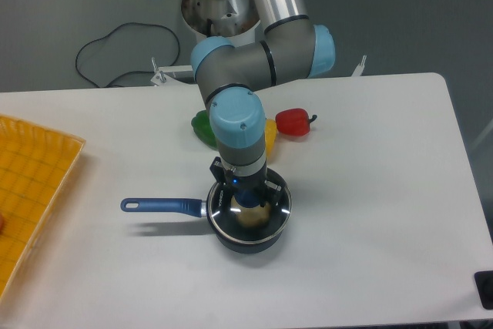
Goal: Close the pot lid
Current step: 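Hold the lid seated on the saucepan and release the knob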
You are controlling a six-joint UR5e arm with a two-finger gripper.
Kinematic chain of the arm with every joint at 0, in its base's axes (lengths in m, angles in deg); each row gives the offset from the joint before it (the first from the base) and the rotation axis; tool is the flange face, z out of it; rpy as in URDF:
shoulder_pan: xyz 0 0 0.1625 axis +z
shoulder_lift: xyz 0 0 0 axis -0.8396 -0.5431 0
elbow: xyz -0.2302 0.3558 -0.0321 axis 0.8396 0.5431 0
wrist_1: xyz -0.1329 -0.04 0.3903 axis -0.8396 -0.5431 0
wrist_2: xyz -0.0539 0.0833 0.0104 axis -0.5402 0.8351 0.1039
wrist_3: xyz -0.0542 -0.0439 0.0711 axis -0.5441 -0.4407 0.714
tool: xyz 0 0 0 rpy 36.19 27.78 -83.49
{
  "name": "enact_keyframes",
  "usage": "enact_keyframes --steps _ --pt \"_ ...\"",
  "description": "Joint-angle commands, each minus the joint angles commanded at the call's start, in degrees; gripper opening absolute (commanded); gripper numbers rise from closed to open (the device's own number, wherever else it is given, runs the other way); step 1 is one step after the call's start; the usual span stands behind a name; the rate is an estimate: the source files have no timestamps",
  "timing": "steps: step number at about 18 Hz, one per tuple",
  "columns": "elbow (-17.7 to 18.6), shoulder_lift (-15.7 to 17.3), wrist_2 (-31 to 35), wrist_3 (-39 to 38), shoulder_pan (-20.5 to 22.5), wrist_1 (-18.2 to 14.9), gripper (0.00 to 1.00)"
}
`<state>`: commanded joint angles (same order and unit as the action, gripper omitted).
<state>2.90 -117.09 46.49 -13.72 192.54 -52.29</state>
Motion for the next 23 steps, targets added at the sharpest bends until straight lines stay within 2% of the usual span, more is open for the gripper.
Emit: enact_keyframes --steps 15,17,20,22,23 --pt "-0.1 -0.5 0.1 -0.3 -0.2 0.0 0.43" --pt "-0.1 -0.5 0.1 -0.3 -0.2 0.0 0.46" --pt "-0.1 -0.6 0.1 -0.3 -0.2 0.0 0.60" --pt "-0.1 -0.6 0.1 -0.2 -0.2 0.0 0.64" --pt "-0.1 -0.6 0.1 -0.2 -0.2 0.0 0.69"
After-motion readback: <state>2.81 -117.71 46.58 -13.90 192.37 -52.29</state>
